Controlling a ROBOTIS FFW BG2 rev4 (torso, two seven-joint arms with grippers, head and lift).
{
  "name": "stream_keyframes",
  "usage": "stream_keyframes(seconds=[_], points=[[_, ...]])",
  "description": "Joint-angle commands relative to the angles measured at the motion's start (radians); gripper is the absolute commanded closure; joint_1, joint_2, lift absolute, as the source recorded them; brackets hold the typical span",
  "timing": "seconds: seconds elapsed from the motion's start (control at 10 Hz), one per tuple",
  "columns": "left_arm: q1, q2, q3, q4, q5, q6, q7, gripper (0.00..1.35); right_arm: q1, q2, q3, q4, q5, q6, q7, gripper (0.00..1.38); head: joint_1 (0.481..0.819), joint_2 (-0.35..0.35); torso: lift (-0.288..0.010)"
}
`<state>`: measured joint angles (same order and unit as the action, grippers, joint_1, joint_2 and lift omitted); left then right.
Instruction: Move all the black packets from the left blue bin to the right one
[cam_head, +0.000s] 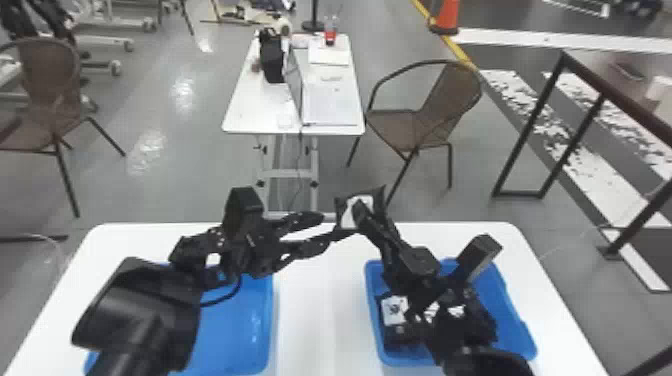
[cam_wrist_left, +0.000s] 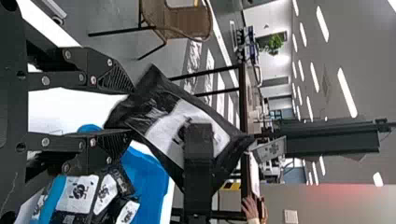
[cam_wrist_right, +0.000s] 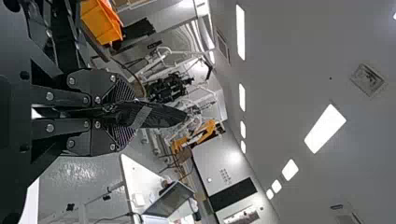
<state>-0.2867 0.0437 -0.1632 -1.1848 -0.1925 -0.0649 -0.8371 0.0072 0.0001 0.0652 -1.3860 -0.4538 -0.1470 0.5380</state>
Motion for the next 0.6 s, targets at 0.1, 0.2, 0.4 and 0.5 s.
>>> stream_keyframes(seconds=[0.1, 0.2, 0.4, 0.5], points=[[0.113, -0.012, 0.171, -0.134, 0.010, 0.059, 0.009, 0.07, -0.001, 0.001, -0.114, 0.022, 0.014, 0.018, -0.001, 1.26, 0.695, -0.086, 0.000], [0.152, -0.021, 0.244, -0.148, 0.068, 0.070, 0.023, 0.00, 0.010, -0.006, -0.157, 0.056, 0.003, 0.017, -0.003, 1.26, 0.695, -0.084, 0.000], [0.239, -0.016, 0.343, -0.217, 0.193, 0.076, 0.062, 0.00, 0.023, -0.029, -0.237, 0.142, -0.005, 0.038, -0.003, 1.26, 0.695, -0.071, 0.000], [0.284, -0.012, 0.373, -0.268, 0.249, 0.077, 0.092, 0.00, 0.023, -0.045, -0.252, 0.196, -0.013, 0.044, -0.003, 1.26, 0.695, -0.067, 0.000]])
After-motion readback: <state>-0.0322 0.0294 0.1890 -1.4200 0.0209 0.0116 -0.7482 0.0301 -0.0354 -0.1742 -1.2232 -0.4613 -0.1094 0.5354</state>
